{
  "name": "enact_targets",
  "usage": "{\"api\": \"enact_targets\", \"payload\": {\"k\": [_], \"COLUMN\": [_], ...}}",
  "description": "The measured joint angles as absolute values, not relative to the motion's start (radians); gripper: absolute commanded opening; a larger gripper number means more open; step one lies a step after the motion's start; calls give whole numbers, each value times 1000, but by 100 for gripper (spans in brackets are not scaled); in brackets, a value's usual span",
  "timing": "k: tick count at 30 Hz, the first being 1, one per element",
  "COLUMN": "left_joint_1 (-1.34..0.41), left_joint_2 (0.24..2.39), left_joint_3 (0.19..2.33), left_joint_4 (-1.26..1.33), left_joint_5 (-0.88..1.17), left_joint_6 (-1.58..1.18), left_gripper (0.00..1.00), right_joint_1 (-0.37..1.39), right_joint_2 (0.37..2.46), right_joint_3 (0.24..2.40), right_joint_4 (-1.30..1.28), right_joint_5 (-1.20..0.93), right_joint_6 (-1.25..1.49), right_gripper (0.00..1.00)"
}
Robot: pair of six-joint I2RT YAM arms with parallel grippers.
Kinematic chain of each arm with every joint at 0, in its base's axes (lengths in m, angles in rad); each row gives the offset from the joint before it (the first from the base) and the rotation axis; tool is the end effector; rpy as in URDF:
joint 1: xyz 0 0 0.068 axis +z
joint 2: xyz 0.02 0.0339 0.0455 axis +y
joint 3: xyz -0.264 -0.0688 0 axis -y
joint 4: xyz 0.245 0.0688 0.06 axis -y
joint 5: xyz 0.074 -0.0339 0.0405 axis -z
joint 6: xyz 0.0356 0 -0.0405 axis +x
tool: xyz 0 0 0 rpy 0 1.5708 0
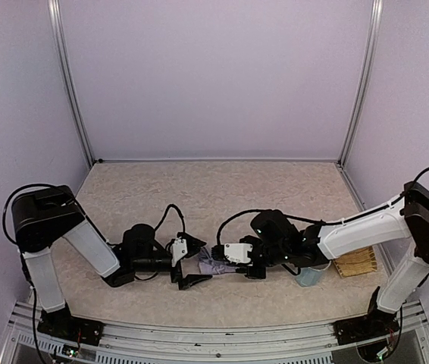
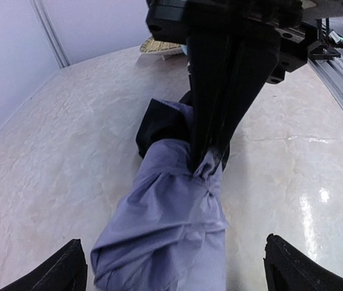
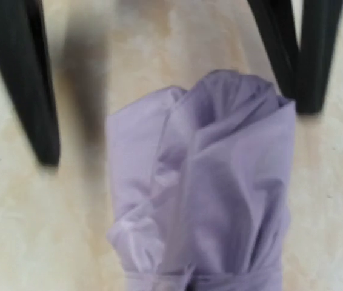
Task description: Put away the umbrella
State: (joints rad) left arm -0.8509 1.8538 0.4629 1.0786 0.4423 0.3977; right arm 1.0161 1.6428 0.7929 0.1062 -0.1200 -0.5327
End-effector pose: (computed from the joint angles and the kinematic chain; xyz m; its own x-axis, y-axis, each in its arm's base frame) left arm 0.1848 -0.2338 0.1041 0.1804 0.3252 -0.9283 0.9525 0.1775 0.2473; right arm 0.1682 0.2796 0.1583 0.1450 -0.7233 -0.6752 -0.9481 0.0937 -0.3040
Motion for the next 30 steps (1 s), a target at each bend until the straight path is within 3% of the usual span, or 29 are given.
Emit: {"api": "enact_targets", "payload": {"k": [6,13,20,24,27,29,30], "left_joint_1": [-895,-889,-871,-858,-851,-850,-850], "left_joint_2": [2057,2164,2201,2201,2207,2209,2210], "left_joint_3": [561,660,723,745,756,759,760], "left_joint_4": [1287,1349,1272,1226,1216,1213,1212], "left_joint_5": [408,487,598,624,625,628,627], "left_joint_6": [409,414,462,487,507,513,517], "left_gripper": [99,98,82,58,47,33,18], "right_joint_1": [1020,1020,1013,1005,1005,1005,1005], "right_joint_2": [1642,1645,1662,1667,1671,1673,1673], "right_joint_3": [791,792,809,815,822,824,824], "right_joint_4": [104,104,104,103,99,97,96], "right_joint_5": [-118,-116,-98,-97,-96,-97,-97], "right_joint_6": [-558,-572,-572,-572,-572,-572,-572], "right_gripper": [0,0,0,0,0,0,0]}}
